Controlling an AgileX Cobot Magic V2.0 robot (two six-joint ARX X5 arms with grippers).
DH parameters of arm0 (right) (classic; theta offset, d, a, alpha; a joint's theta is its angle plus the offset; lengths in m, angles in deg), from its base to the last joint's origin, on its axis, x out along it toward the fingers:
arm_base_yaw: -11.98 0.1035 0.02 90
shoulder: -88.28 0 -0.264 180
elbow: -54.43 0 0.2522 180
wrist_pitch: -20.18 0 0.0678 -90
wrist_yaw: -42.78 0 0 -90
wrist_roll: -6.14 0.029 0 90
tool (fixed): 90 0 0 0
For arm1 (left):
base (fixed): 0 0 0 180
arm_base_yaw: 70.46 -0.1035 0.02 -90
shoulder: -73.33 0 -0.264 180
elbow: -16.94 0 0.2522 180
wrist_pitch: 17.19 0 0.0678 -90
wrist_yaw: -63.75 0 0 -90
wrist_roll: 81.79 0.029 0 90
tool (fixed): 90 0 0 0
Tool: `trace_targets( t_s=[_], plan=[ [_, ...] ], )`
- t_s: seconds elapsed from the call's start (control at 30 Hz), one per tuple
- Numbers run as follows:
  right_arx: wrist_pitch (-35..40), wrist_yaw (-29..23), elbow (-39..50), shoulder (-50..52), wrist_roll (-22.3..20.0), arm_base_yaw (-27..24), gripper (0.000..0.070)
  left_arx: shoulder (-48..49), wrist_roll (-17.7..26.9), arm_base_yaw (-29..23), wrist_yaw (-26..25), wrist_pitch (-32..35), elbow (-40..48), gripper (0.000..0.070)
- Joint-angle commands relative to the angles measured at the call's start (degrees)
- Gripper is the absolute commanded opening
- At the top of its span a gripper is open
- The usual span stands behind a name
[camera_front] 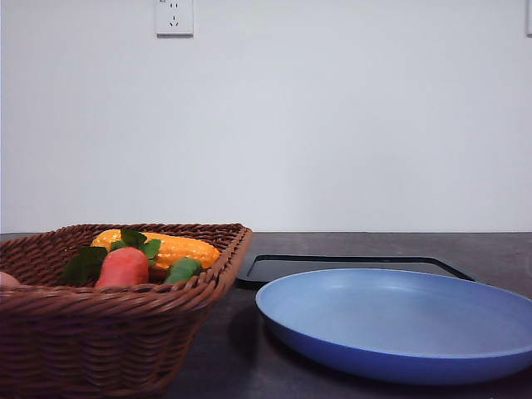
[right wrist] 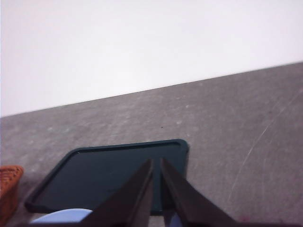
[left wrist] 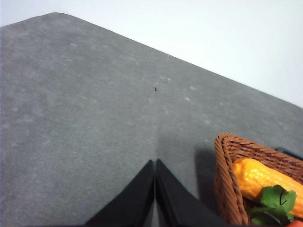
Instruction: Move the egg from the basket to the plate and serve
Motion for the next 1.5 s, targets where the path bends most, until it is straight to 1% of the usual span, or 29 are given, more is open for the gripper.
trace_targets(
  t_s=[0.0, 0.1, 0.17, 0.27, 0.37, 0.47, 0.67, 0.77, 0.93, 1.03, 1.1, 1.23, 1.37, 1.47],
  plan=[
    [-0.14, 0.00, 0.35, -0.04, 3.93, 0.24, 0.0003, 0.07, -2.38, -0.07, -0.18, 1.05, 1.46, 0.0000],
    [-1.53, 0.02, 0.23, -0.04, 5.74, 0.24, 0.0000, 0.07, -3.27, -0.07, -1.68, 1.71, 1.40, 0.0000],
    [-3.37, 0.00, -0.32, -0.04, 7.98, 0.24, 0.0000, 0.04, -3.57, -0.07, -2.76, 1.62, 1.27, 0.0000],
    [-7.07, 0.00, -1.74, -0.09, 10.63, 0.24, 0.0000, -0.40, -4.39, -0.07, -6.08, 0.32, 0.37, 0.0000],
    [-10.77, 0.00, -4.23, -0.09, 11.10, 0.17, 0.0000, -1.92, -4.84, -0.07, -7.96, -2.27, -2.08, 0.0000],
    [-13.48, -0.04, -7.18, -0.76, 11.06, 0.17, 0.0000, -4.33, -4.75, -0.04, -8.70, -4.70, -5.52, 0.0000],
    [-17.45, -0.02, -14.87, -6.04, 10.16, 0.17, 0.0000, -11.77, -4.17, -0.04, -9.52, -9.26, -13.78, 0.0000],
    [-19.44, 0.07, -18.95, -10.31, 8.26, 0.17, 0.0000, -16.63, -1.63, 0.00, -11.45, -10.99, -18.20, 0.0000],
    [-23.27, 0.29, -25.59, -18.21, 2.53, 0.20, 0.0000, -25.19, 2.02, 0.02, -15.70, -13.26, -25.33, 0.0000],
    [-26.18, 1.12, -29.07, -23.12, 0.14, 0.20, 0.0000, -30.13, 3.56, 0.09, -18.65, -15.21, -29.20, 0.0000],
    [-27.96, 2.79, -30.78, -26.17, -0.76, 0.20, 0.0000, -33.34, 4.89, 0.28, -21.05, -17.00, -31.44, 0.0000],
    [-30.37, 8.03, -32.06, -32.06, -2.66, 0.20, 0.0000, -38.51, 7.68, 1.57, -26.48, -18.97, -33.59, 0.0000],
    [-32.47, 13.60, -32.06, -37.43, -3.57, 0.20, 0.0000, -42.33, 7.71, 3.38, -30.85, -19.64, -33.64, 0.0000],
    [-33.48, 16.25, -32.06, -41.61, -5.45, 0.20, 0.0000, -44.49, 7.69, 5.01, -31.61, -20.06, -33.64, 0.0012]
  ],
)
